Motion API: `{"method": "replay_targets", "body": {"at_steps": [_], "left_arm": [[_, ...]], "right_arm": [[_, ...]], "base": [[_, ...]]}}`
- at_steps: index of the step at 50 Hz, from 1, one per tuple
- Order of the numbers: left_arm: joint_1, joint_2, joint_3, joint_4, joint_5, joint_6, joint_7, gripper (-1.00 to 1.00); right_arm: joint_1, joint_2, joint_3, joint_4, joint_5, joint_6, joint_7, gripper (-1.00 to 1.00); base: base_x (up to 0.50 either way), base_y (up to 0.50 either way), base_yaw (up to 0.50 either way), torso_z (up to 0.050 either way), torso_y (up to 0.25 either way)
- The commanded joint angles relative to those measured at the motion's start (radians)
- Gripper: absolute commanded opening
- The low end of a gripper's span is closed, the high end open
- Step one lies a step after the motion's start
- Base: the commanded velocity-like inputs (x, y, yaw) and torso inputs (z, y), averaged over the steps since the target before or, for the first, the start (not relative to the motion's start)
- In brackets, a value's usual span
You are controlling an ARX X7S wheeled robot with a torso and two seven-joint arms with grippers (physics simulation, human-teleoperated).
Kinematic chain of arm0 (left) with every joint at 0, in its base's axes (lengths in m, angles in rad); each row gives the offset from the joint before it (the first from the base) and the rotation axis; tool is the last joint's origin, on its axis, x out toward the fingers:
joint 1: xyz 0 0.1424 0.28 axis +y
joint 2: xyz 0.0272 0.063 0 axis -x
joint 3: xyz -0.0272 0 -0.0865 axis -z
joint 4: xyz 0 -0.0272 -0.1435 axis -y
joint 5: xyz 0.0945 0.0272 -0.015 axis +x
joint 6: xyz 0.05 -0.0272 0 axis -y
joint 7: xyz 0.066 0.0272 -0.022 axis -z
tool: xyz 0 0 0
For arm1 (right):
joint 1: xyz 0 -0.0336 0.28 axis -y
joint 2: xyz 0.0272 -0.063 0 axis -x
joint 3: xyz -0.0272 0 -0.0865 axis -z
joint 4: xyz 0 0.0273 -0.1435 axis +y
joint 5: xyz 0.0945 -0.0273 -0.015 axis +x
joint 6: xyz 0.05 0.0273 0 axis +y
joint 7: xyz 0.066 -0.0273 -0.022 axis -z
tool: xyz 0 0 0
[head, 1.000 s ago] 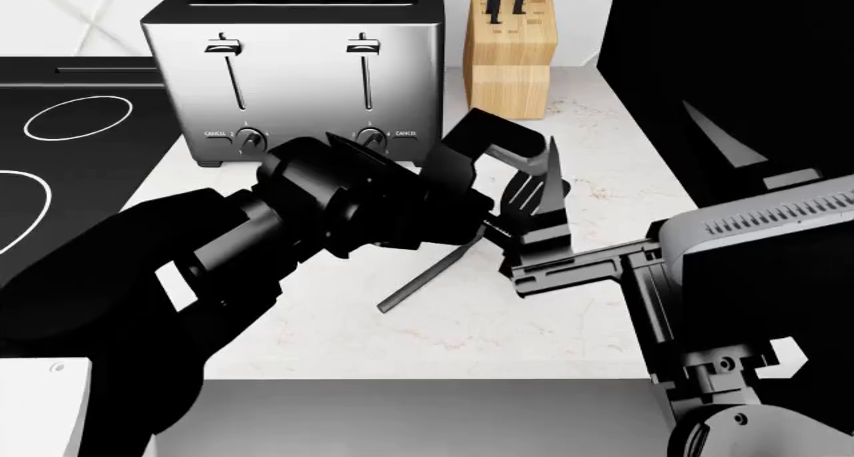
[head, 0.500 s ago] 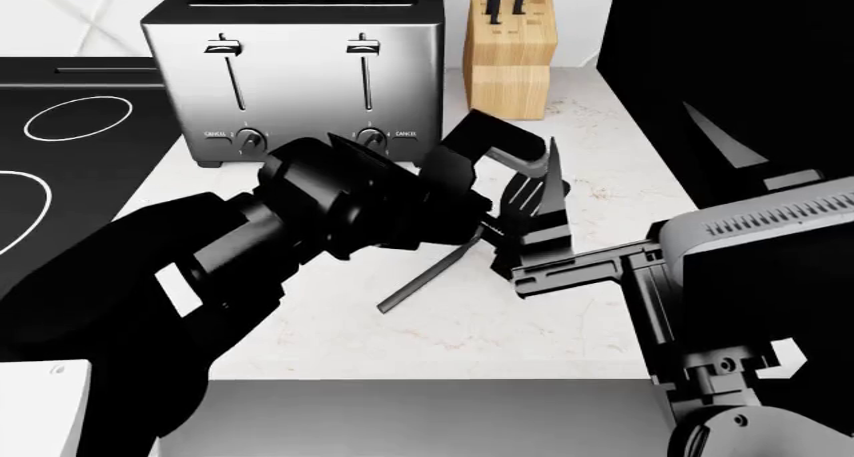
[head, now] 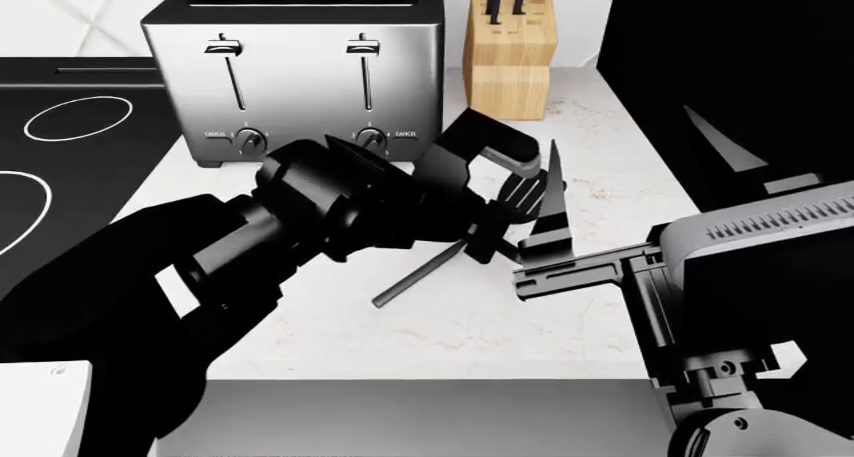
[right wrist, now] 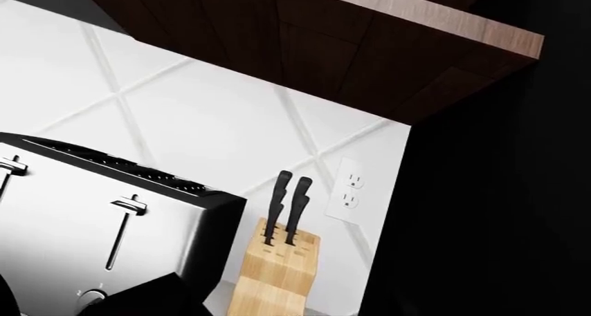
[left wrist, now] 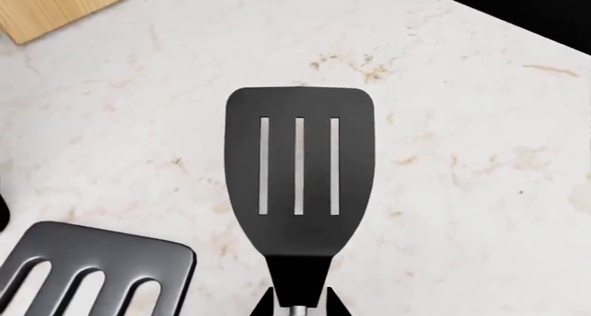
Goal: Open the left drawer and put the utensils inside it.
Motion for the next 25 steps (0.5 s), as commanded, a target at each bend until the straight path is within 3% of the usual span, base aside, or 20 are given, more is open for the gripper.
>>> {"method": "replay_targets", "body": {"at_steps": [1,25], "left_arm": [[0.013,0.004,0.040,-0.005,-0.003,0.027,0.021,-1.00],[-0.039,0.004,0.035,0.002,-0.015,0.045,0.061,-1.00]], "right_arm": [[-0.001,-0.001,-0.002,0.000,-0.002,-0.004,0.000,1.00],[0.024,-0.005,-0.004,-0.010,0.012,0.015,0.005,1.00]], "base": [[0.00,0.00,0.00,0.000,0.000],[0.00,0.00,0.00,0.000,0.000]]}}
